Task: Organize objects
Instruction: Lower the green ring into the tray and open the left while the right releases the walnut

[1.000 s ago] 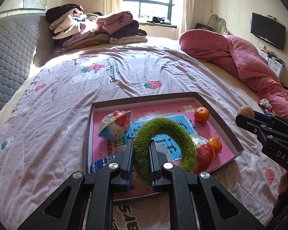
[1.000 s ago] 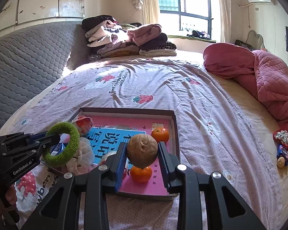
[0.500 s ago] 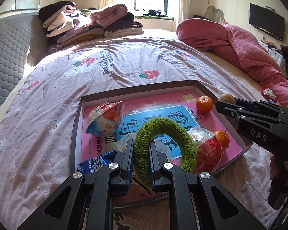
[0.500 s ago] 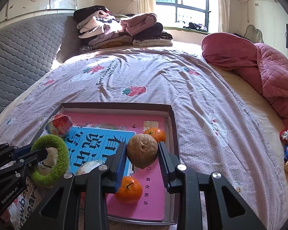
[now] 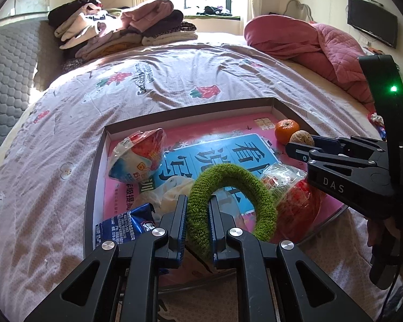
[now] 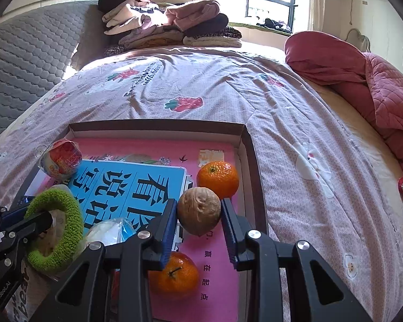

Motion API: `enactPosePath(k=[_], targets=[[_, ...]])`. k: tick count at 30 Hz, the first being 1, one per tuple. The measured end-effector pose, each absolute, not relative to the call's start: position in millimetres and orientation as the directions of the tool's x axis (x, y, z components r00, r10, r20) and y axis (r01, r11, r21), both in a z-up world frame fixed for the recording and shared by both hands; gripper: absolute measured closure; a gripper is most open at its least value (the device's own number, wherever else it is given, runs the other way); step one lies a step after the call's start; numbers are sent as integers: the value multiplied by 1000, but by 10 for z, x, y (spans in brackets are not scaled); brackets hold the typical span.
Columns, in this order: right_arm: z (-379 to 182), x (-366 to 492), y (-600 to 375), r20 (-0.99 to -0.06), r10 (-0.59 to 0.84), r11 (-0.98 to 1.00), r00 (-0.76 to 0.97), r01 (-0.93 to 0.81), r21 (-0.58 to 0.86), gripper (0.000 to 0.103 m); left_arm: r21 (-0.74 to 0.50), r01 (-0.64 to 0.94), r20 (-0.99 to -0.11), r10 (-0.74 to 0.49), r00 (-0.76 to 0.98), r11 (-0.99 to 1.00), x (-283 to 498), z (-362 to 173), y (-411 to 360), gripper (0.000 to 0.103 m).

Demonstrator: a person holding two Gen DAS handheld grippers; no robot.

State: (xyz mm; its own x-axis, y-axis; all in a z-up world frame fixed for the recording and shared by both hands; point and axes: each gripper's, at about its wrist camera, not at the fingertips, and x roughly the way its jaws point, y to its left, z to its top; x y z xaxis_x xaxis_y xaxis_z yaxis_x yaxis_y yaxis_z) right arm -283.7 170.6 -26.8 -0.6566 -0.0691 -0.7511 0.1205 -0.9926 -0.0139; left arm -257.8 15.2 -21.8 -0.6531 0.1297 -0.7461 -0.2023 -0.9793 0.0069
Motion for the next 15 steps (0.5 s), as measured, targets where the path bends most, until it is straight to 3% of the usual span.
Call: enactPosePath(k=[15], targets=[[-269, -2830, 1724, -771, -67, -994, -634, 108, -2, 70, 14, -195, -759, 116, -641, -981, -2582, -263, 144, 86]])
